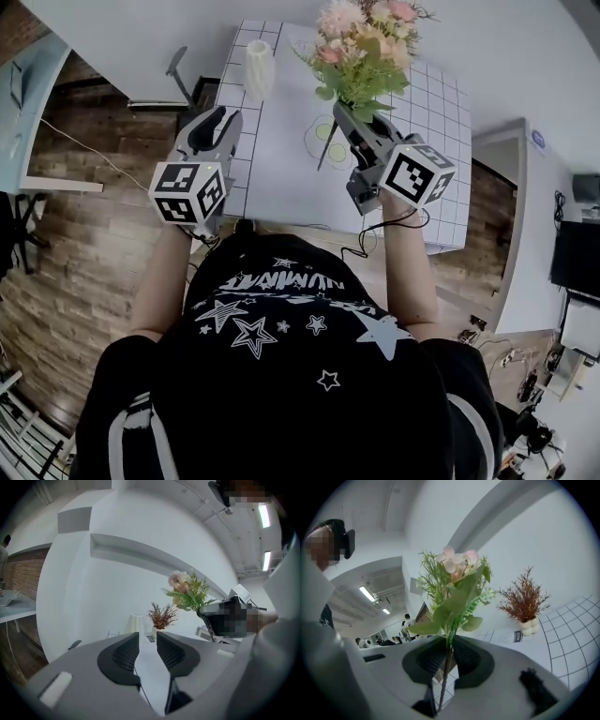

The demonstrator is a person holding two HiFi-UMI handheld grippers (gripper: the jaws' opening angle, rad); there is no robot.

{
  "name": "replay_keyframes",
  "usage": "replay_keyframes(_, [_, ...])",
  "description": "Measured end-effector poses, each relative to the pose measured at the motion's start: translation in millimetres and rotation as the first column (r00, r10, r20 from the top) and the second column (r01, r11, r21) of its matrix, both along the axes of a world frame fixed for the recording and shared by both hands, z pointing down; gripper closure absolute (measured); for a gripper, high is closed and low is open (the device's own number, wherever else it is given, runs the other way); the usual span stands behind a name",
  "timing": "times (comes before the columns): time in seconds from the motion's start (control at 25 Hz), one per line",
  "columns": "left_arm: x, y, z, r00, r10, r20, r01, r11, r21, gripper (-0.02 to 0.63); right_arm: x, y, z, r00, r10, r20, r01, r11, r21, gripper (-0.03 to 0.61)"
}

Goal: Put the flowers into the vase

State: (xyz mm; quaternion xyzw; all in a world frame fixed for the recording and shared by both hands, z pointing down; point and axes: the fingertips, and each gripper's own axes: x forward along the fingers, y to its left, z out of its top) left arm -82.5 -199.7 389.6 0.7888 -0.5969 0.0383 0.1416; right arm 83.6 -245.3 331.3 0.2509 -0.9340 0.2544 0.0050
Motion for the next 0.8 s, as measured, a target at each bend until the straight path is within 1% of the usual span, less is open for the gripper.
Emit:
replay_keyframes(0.04, [1.4, -3.2, -1.3, 1.000, 0.016, 0.004, -0.016, 1.000, 0.012, 0.479, -2.4, -2.8, -8.5, 1.000, 0.006, 0.017, -0.006, 1.000, 0.013, 0.525])
replay_keyframes(0.12, [4.4, -9.0, -4.8, 0.998, 0.051, 0.021, -0.052, 0.998, 0.044, 0.408, -7.9, -7.2, -24.1, 0.999, 0.015, 0.032, -0.017, 0.998, 0.059, 0.525])
replay_keyframes(0.2, [5.6, -16.9, -7.6, 0.996, 0.080, 0.028, -0.082, 0.994, 0.072, 0.345, -14.5, -13.1, -34.9, 0.999, 0.024, 0.026, -0.027, 0.993, 0.115, 0.525])
replay_keyframes(0.28, [4.0, -27.9, -7.3, 0.994, 0.102, 0.023, -0.104, 0.991, 0.086, 0.285, -23.9, -22.0, -41.5, 0.999, 0.032, 0.022, -0.035, 0.989, 0.147, 0.525])
replay_keyframes(0.36, [3.6, -38.1, -3.8, 0.990, 0.136, 0.029, -0.138, 0.987, 0.082, 0.236, -34.3, -30.6, -46.4, 0.999, 0.035, 0.026, -0.039, 0.987, 0.157, 0.525])
replay_keyframes(0.44, [4.5, -47.8, 1.8, 0.983, 0.174, 0.054, -0.178, 0.982, 0.064, 0.194, -43.9, -37.8, -51.3, 0.999, 0.039, 0.029, -0.043, 0.986, 0.162, 0.525])
replay_keyframes(0.56, [3.0, -65.4, 10.1, 0.973, 0.209, 0.098, -0.215, 0.975, 0.059, 0.121, -56.8, -48.3, -58.3, 0.998, 0.052, 0.034, -0.057, 0.982, 0.178, 0.525])
replay_keyframes(0.68, [2.0, -83.0, 20.6, 0.965, 0.233, 0.120, -0.241, 0.969, 0.053, 0.080, -69.7, -58.9, -66.0, 0.997, 0.063, 0.042, -0.070, 0.978, 0.197, 0.525])
replay_keyframes(0.8, [1.4, -99.7, 33.1, 0.959, 0.258, 0.119, -0.264, 0.964, 0.034, 0.074, -80.7, -71.6, -72.5, 0.995, 0.081, 0.053, -0.090, 0.972, 0.218, 0.525])
